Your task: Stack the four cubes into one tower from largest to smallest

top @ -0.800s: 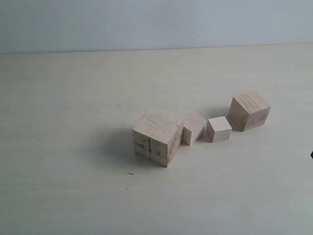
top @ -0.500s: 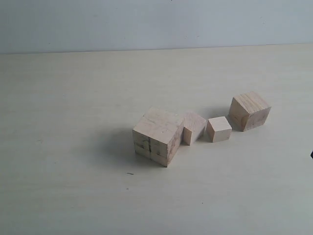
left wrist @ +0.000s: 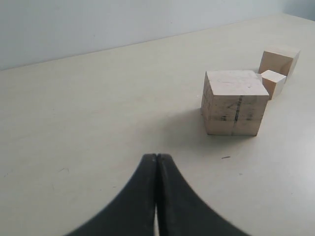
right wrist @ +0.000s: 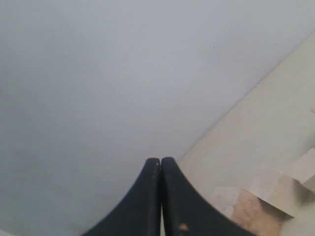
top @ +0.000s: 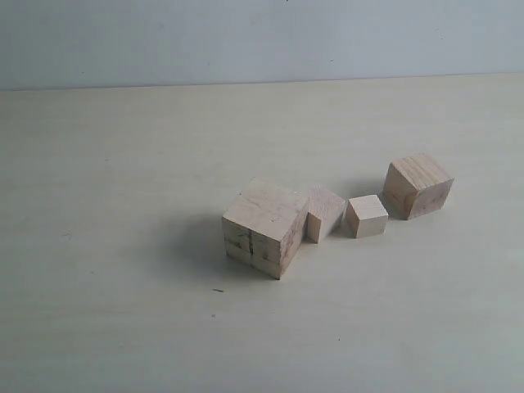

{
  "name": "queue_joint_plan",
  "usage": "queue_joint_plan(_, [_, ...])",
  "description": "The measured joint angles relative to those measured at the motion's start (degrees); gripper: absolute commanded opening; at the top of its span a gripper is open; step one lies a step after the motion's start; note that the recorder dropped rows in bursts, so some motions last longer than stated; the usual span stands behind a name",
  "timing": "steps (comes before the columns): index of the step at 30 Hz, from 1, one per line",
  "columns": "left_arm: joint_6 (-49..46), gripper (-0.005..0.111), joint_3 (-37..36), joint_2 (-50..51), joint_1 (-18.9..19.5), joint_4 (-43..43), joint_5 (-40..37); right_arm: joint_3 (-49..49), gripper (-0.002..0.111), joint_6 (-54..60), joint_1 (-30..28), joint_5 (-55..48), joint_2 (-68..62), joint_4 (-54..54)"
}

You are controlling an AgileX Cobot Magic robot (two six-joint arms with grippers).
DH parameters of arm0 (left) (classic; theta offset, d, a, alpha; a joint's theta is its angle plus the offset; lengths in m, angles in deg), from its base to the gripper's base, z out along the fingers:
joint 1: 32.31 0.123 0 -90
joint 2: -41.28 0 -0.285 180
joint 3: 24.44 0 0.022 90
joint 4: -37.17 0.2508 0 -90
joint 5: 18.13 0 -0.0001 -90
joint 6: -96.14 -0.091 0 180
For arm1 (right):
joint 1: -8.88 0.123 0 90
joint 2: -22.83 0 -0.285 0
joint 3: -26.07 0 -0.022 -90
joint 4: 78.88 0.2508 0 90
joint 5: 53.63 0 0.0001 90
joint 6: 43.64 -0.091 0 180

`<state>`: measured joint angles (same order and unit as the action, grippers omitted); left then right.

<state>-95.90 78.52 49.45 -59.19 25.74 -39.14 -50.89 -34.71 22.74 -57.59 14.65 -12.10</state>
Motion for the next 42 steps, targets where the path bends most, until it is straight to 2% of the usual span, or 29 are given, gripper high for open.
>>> queue_joint_plan(6, [0.0,0.0,0.0,0.0,0.0,0.0,0.0,0.0,0.0,-0.57,0.0,0.06,0.0,5.96])
queue_joint_plan(10, [0.0,0.0,0.0,0.0,0.0,0.0,0.0,1.31,0.0,3.47,0.0,-6.44,0.1,6.42])
queue_joint_plan(14, [0.0,0.0,0.0,0.0,0.0,0.0,0.0,9.71,0.0,20.92,0.0,-17.24,-1.38,6.34])
queue_joint_plan(16, [0.0,0.0,0.0,0.0,0.0,0.0,0.0,15.25,0.0,24.69,0.0,-23.28,-5.27,3.62])
queue_joint_plan(18, [0.0,0.0,0.0,0.0,0.0,0.0,0.0,25.51,0.001,24.42,0.0,-34.41,-16.18,-9.41])
queue_joint_plan(19, [0.0,0.0,0.0,0.0,0.0,0.0,0.0,31.9,0.005,22.26,0.0,-42.56,-24.38,-19.11])
queue_joint_plan(21, [0.0,0.0,0.0,0.0,0.0,0.0,0.0,41.66,0.026,20.96,0.0,-50.14,-38.31,-29.44])
queue_joint_plan(23, [0.0,0.0,0.0,0.0,0.0,0.0,0.0,48.97,0.071,22.25,1.1,-51.81,-49.61,-31.38])
queue_joint_plan(25, [0.0,0.0,0.0,0.0,0.0,0.0,0.0,53.46,0.095,24.4,3.05,-51.94,-60.21,-31.27])
queue_joint_plan(26, [0.0,0.0,0.0,0.0,0.0,0.0,0.0,54.28,0.098,26.0,4.27,-50.72,-65.16,-31.27])
queue_joint_plan(30, [0.0,0.0,0.0,0.0,0.0,0.0,0.0,55.37,0.098,32.34,7.81,-42.55,-79.8,-30.74])
queue_joint_plan(34, [0.0,0.0,0.0,0.0,0.0,0.0,0.0,60.16,0.098,35.04,11.28,-40.22,-90.74,-31.87])
queue_joint_plan(42, [0.0,0.0,0.0,0.0,0.0,0.0,0.0,74.3,0.098,23.31,13.13,-42.05,-104.48,-49.11])
